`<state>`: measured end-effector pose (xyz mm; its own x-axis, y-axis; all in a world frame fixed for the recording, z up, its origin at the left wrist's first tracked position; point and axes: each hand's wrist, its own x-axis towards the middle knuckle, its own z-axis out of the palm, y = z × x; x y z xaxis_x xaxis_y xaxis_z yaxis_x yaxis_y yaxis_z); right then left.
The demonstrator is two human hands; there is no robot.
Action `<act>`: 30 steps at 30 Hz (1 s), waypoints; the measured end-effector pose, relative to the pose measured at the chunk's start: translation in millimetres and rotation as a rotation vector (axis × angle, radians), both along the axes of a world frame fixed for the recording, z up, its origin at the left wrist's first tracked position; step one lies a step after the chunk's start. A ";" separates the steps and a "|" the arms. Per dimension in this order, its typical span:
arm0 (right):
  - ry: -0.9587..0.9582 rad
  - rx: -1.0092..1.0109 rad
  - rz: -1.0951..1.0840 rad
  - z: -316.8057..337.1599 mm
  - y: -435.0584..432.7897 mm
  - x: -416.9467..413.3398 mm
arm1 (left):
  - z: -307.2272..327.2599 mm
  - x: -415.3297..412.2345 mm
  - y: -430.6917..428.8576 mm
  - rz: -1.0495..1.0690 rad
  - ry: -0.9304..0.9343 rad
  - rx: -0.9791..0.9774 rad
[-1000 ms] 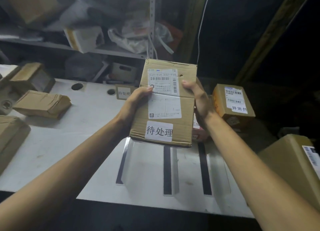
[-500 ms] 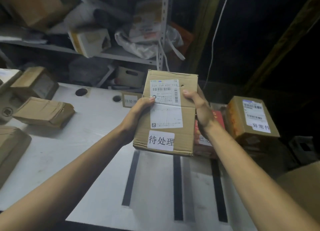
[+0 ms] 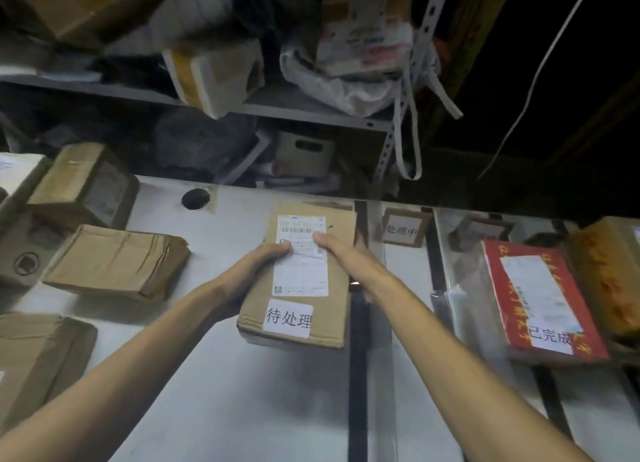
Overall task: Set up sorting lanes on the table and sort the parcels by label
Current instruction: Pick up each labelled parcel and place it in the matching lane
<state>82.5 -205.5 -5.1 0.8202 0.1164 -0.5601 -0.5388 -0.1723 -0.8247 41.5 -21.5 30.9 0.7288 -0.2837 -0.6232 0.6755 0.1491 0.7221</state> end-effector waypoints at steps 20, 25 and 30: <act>0.065 -0.269 -0.147 -38.3 6.1 -4.4 | -85.3 10.7 -14.6 -0.082 -0.099 0.110; 0.005 -0.334 -0.110 -26.6 6.6 -14.9 | -79.8 7.7 -17.6 0.041 -0.097 0.301; -0.331 -0.665 0.121 3.3 11.3 -26.6 | -54.3 -4.9 -11.0 0.110 -0.155 0.469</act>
<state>55.9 -194.2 -1.7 0.9609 -0.0607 -0.2702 -0.2267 -0.7331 -0.6413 36.6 -32.4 -23.4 0.8330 0.0848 -0.5468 0.5532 -0.1510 0.8193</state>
